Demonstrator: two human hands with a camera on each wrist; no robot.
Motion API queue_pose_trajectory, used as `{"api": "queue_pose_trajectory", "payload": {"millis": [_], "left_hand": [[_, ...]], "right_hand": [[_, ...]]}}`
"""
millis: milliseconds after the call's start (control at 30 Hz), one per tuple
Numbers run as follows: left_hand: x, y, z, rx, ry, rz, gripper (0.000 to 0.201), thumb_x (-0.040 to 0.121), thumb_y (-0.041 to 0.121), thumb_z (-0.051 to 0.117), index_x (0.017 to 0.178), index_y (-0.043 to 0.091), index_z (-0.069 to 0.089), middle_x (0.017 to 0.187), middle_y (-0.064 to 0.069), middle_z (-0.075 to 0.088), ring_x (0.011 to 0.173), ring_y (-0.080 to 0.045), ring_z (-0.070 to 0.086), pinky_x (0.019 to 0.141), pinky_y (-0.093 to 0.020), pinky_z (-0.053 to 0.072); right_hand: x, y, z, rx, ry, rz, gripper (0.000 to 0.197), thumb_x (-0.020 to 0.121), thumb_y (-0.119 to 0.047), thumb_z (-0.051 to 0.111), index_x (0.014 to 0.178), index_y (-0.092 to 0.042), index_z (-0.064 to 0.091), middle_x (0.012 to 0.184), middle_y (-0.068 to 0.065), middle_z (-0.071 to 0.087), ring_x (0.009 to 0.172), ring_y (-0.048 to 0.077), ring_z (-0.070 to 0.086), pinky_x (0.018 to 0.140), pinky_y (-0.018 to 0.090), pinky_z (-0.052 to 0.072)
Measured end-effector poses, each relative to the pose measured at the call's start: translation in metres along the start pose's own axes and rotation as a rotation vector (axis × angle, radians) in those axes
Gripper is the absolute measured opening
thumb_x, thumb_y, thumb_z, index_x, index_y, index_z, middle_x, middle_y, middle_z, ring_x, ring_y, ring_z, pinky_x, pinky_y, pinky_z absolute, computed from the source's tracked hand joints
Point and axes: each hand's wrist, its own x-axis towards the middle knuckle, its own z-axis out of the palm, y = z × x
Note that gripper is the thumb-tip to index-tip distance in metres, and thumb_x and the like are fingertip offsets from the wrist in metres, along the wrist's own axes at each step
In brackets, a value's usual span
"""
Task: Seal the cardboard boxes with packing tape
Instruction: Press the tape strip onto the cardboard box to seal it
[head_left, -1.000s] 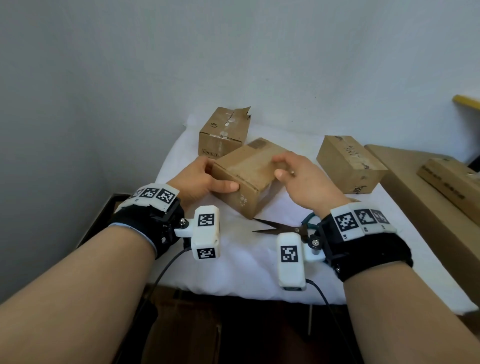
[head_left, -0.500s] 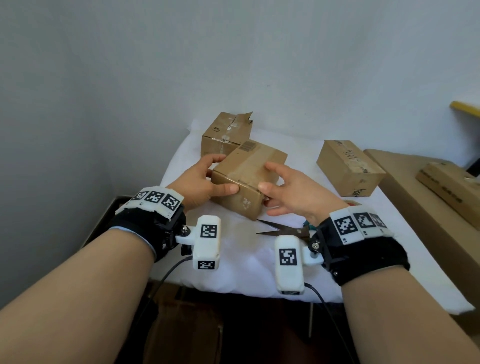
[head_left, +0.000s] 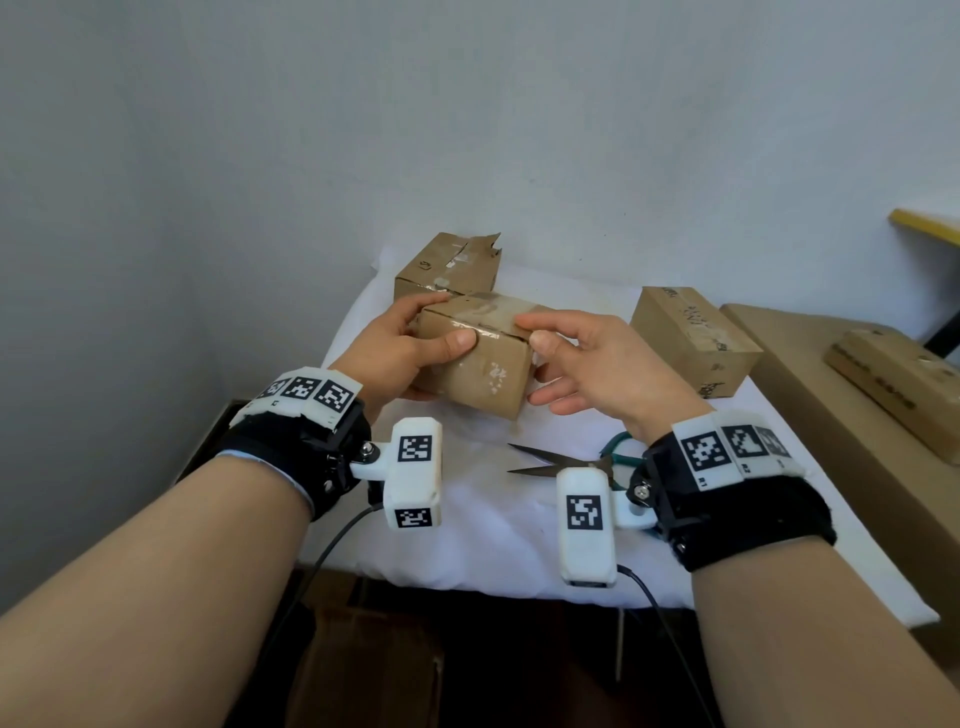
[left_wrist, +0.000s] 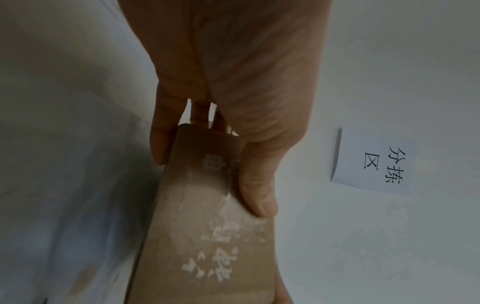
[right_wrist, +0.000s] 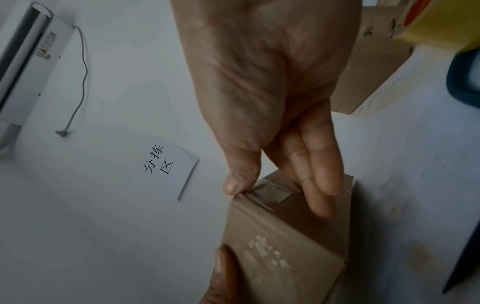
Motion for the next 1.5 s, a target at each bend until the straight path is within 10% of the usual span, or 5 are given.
{"api": "queue_pose_trajectory", "payload": {"millis": [633, 867, 1133, 1333, 1500], "left_hand": [[-0.002, 0.008, 0.019, -0.003, 0.068, -0.002, 0.058, 0.076, 0.034, 0.084, 0.125, 0.029, 0.053, 0.119, 0.004, 0.063, 0.101, -0.022, 0.066, 0.062, -0.04, 0.059], [-0.004, 0.001, 0.021, 0.058, 0.05, -0.044, 0.069, 0.073, 0.027, 0.087, 0.129, 0.029, 0.047, 0.116, 0.002, 0.062, 0.104, -0.021, 0.066, 0.086, -0.056, 0.058], [0.001, -0.01, 0.022, 0.38, 0.018, 0.008, 0.079, 0.074, 0.023, 0.088, 0.135, 0.023, 0.038, 0.104, 0.01, 0.054, 0.091, -0.006, 0.058, 0.069, -0.025, 0.048], [0.006, -0.01, 0.026, 0.475, 0.073, 0.012, 0.084, 0.069, 0.026, 0.09, 0.136, 0.027, 0.04, 0.13, -0.002, 0.049, 0.114, -0.02, 0.054, 0.094, -0.036, 0.049], [-0.001, -0.001, 0.037, 0.772, 0.029, 0.248, 0.067, 0.073, 0.031, 0.085, 0.127, 0.051, 0.053, 0.141, 0.011, 0.034, 0.136, -0.019, 0.024, 0.114, -0.042, 0.024]], "right_hand": [[-0.006, -0.007, -0.006, -0.085, 0.158, -0.028, 0.025, 0.103, -0.046, 0.052, 0.119, -0.037, 0.069, 0.097, 0.004, 0.072, 0.066, 0.021, 0.076, 0.075, 0.036, 0.064], [0.0, 0.008, -0.002, -0.178, 0.189, -0.072, 0.017, 0.099, -0.035, 0.065, 0.114, -0.04, 0.072, 0.097, -0.011, 0.072, 0.069, 0.016, 0.074, 0.083, 0.042, 0.061], [0.002, 0.032, 0.006, -0.225, 0.062, 0.012, 0.046, 0.088, -0.016, 0.077, 0.124, -0.043, 0.066, 0.113, 0.004, 0.068, 0.105, 0.018, 0.067, 0.097, 0.043, 0.056], [0.003, 0.033, 0.006, -0.267, 0.072, 0.019, 0.05, 0.089, -0.012, 0.074, 0.127, -0.042, 0.062, 0.11, 0.003, 0.067, 0.098, 0.021, 0.068, 0.091, 0.044, 0.058], [-0.002, 0.034, -0.004, -0.248, 0.061, 0.073, 0.057, 0.092, 0.003, 0.057, 0.13, -0.04, 0.061, 0.102, 0.006, 0.07, 0.087, 0.021, 0.072, 0.083, 0.047, 0.062]]}}
